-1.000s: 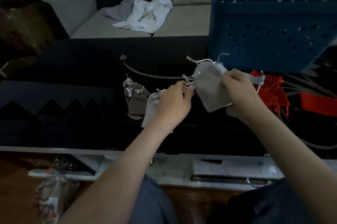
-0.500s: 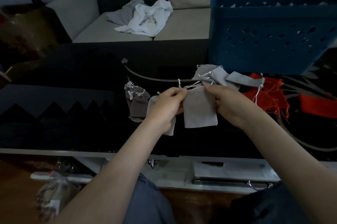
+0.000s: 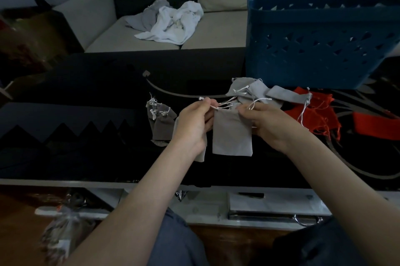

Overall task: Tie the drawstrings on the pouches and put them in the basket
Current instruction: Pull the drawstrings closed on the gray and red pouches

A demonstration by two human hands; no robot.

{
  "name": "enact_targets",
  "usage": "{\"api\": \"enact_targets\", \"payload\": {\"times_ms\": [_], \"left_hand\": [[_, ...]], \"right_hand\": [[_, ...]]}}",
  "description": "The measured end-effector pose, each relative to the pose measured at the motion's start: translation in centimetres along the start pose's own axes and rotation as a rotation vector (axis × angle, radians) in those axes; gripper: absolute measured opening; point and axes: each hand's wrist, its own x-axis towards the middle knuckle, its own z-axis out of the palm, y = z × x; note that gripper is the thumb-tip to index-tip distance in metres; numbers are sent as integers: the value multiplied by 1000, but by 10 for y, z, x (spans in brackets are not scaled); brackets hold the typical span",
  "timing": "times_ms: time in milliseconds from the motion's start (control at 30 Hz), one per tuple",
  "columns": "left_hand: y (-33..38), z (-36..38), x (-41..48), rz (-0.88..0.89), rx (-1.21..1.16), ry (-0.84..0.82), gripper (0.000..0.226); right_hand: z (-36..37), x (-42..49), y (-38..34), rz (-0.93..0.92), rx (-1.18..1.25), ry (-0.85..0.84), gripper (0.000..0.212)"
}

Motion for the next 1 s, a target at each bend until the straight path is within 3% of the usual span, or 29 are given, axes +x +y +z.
{"api": "enact_targets", "payload": {"times_ms": [67,267,433,633,1000], "left_hand": [[1,0,-1,4,-64,-6,30],[5,1,-3,-89,-297,1,29],[5,4,0,-111,-285,36,18],[4,2,2,-86,-293,59,17],[11,0,0,-131,-733,81,19]], "right_hand": [[0,0,-1,-8,-8,-11,7],[0,0,-2,13,0,-23,8],[1,1,-3,19,50,-20,13],[-1,1,-3,-32,254,38,27],[-5,9,-3,104,979,237,35]]}}
